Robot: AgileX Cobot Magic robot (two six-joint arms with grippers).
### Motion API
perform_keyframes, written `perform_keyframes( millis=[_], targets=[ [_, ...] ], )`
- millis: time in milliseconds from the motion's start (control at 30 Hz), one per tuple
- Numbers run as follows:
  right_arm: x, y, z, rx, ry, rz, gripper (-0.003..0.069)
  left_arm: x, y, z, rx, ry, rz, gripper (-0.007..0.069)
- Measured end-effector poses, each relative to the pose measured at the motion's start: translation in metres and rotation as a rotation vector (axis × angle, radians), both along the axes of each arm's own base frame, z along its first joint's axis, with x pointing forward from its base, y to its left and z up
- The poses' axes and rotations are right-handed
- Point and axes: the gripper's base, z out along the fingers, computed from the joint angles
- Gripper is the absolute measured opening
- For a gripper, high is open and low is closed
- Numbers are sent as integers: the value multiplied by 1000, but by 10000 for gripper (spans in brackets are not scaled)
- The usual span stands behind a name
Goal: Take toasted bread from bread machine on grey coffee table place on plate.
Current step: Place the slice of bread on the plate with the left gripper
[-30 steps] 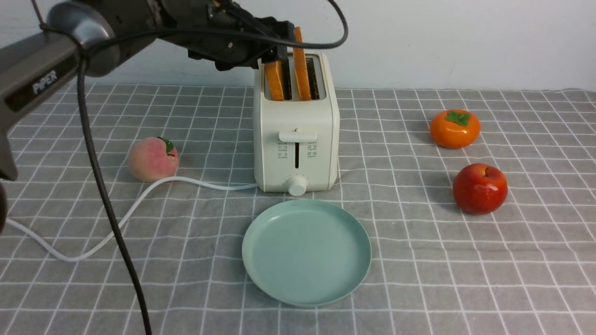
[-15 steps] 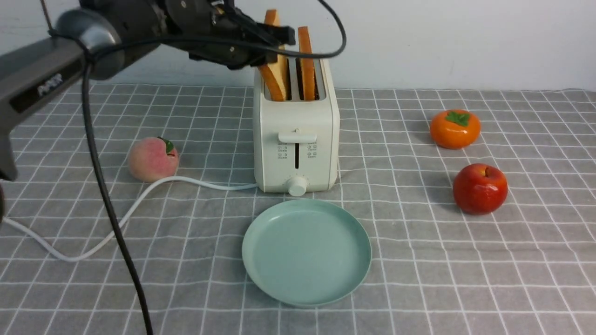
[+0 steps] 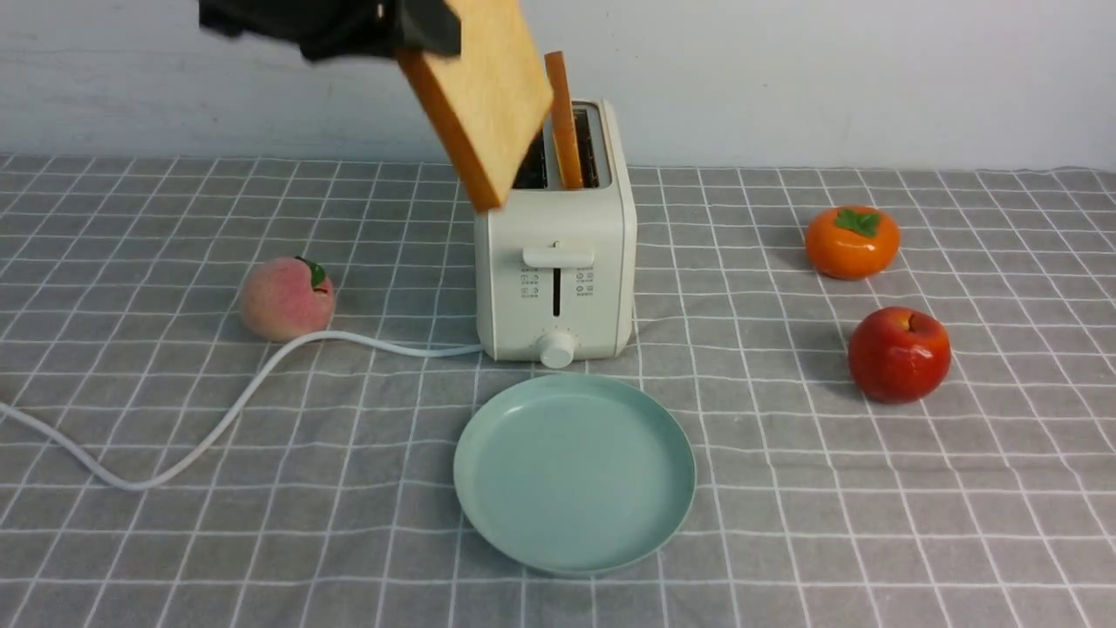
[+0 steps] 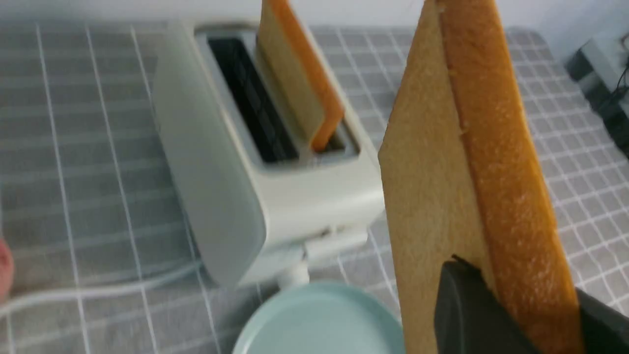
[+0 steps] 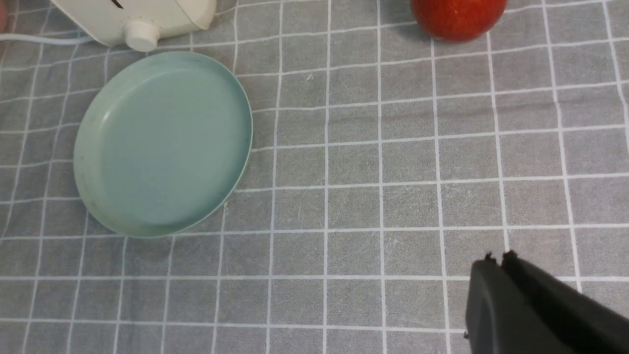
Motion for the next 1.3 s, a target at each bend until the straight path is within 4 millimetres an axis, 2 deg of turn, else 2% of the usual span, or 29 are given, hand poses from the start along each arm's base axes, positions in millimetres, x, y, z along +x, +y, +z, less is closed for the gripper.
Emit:
perform_keyframes(
  millis=[100, 133, 167, 233, 267, 300, 400, 567, 700, 900, 967, 1167, 1300],
  targets=[
    [0, 0, 0, 0, 0, 0, 17, -9, -7, -55, -46, 84, -16, 99],
    [0, 0, 0, 0, 0, 0, 17, -11, -8, -63, -60, 109, -15, 99],
    [0, 0, 0, 0, -2, -1, 18, -18, -18, -90, -89, 135, -39, 99],
    [0, 0, 0, 1, -6, -1, 19, -23, -26, -107, -122, 164, -47, 99],
    [1, 0, 1, 2, -14, -3, 21, -27, -35, -128, -156, 173, -42, 99],
    [1, 0, 1, 2, -15, -3, 21, -26, -36, -129, -146, 163, -47, 99],
    [1, 0, 1, 3, -18, -4, 25, -23, -50, -159, -185, 178, 17, 99],
    [1, 0, 1, 4, -18, -4, 27, -8, -56, -196, -193, 235, 105, 99],
    [2, 0, 1, 4, -18, -4, 28, -4, -56, -213, -163, 258, 123, 99],
    [2, 0, 1, 6, -18, -4, 33, -5, -55, -216, -97, 232, 74, 122],
    [2, 0, 1, 7, -18, -4, 33, -5, -55, -217, -60, 215, 42, 172],
    [3, 0, 2, 9, -41, -10, 33, -13, -56, -217, 22, 224, -72, 386],
    [3, 0, 2, 9, -41, -10, 36, -20, -51, -208, 83, 236, -94, 414]
  ],
)
